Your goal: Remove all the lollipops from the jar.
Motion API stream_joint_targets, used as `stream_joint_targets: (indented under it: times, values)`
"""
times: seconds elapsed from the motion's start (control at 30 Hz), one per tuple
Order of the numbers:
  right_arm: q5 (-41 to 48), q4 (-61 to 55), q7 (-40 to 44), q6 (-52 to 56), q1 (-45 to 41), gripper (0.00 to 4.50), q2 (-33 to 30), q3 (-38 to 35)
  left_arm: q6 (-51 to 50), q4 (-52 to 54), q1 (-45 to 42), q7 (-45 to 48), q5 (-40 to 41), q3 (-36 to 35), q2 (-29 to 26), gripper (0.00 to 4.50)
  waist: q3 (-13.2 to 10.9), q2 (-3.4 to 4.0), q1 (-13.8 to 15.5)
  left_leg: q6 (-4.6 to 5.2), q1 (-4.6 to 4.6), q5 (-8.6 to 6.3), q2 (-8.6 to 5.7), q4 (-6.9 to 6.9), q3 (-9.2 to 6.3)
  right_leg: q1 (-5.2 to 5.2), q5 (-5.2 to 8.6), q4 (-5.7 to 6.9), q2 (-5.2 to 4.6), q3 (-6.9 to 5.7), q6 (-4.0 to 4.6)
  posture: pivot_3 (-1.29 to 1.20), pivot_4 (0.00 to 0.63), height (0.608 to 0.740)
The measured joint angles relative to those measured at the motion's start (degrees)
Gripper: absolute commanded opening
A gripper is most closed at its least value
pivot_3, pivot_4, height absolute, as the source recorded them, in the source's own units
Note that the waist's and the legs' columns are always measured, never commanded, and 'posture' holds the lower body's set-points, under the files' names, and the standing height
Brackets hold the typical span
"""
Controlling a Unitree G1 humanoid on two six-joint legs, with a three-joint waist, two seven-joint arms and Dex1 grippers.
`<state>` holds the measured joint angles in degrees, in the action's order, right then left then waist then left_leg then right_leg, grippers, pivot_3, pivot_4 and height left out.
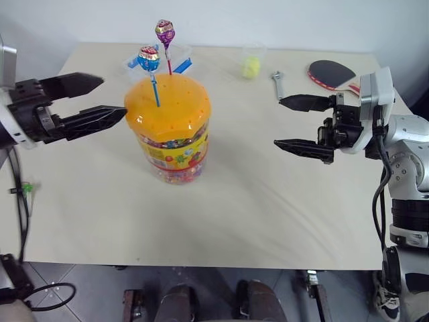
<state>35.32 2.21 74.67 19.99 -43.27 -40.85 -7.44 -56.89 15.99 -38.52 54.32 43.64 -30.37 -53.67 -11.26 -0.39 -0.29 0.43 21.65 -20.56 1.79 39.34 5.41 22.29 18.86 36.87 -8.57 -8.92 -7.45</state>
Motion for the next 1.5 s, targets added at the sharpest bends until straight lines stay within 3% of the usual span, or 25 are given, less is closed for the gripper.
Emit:
stream_joint_targets:
  times: [0.3,0.33,0.43,0.8,1.17,1.37,1.5]
  values:
    - [0.4,-4.2,-2.5,0.1,3.6,4.5,-0.2,-1.5,15.9,-12.8,-6.9,7.1,-3.5,14.5,8.6,4.48,0.0,-0.01,0.3,0.11,0.66,-0.06,-0.02,0.68,-0.16,0.22,0.0,0.04,0.01,-0.1,0.0,0.0,0.15,0.74]
    - [0.6,-4.4,-2.8,0.1,3.8,4.5,-0.2,-1.7,17.1,-13.9,-7.8,7.3,-4.1,15.2,8.7,4.3,0.0,-0.01,0.2,0.11,0.66,-0.06,-0.01,0.68,-0.15,0.22,0.0,0.04,0.01,-0.1,0.0,0.0,0.15,0.74]
    - [1.0,-5.7,-3.9,0.3,5.1,4.5,-0.6,-2.6,21.9,-18.3,-10.9,8.7,-6.0,17.8,11.1,3.63,0.0,-0.01,0.3,0.11,0.66,-0.06,-0.02,0.7,-0.16,0.22,0.0,0.04,0.01,-0.11,0.0,0.0,0.15,0.74]
    - [2.0,-8.8,-5.8,0.4,8.0,4.5,-1.7,-4.3,21.7,-20.9,-15.6,9.4,-5.3,19.7,12.4,0.13,0.0,-0.01,0.2,0.14,0.66,-0.08,-0.01,0.72,-0.18,0.21,0.0,0.05,0.0,-0.13,0.0,0.0,0.15,0.74]
    - [1.9,-7.3,-5.4,0.1,7.0,4.5,-1.7,-4.1,16.2,-17.8,-23.6,1.4,-2.2,16.7,11.1,0.04,0.0,-0.01,0.1,0.14,0.67,-0.08,-0.01,0.72,-0.23,0.21,0.0,0.05,0.0,-0.12,0.0,0.0,0.15,0.74]
    - [1.8,-6.0,-4.4,0.0,5.5,4.5,-1.5,-3.6,2.7,-18.8,-25.7,-12.4,-5.9,15.9,1.0,0.04,0.0,-0.01,-0.2,0.14,0.6,-0.08,0.0,0.65,-0.21,0.23,0.0,0.08,0.01,-0.1,0.0,0.0,0.15,0.74]
    - [1.8,-4.4,-3.1,0.0,4.5,4.5,-1.4,-3.0,-6.3,-19.0,-23.0,-17.0,-7.8,15.6,-4.4,0.04,0.0,-0.01,-0.1,0.14,0.62,-0.08,0.0,0.67,-0.22,0.23,0.0,0.11,0.01,-0.09,0.0,0.0,0.15,0.74]
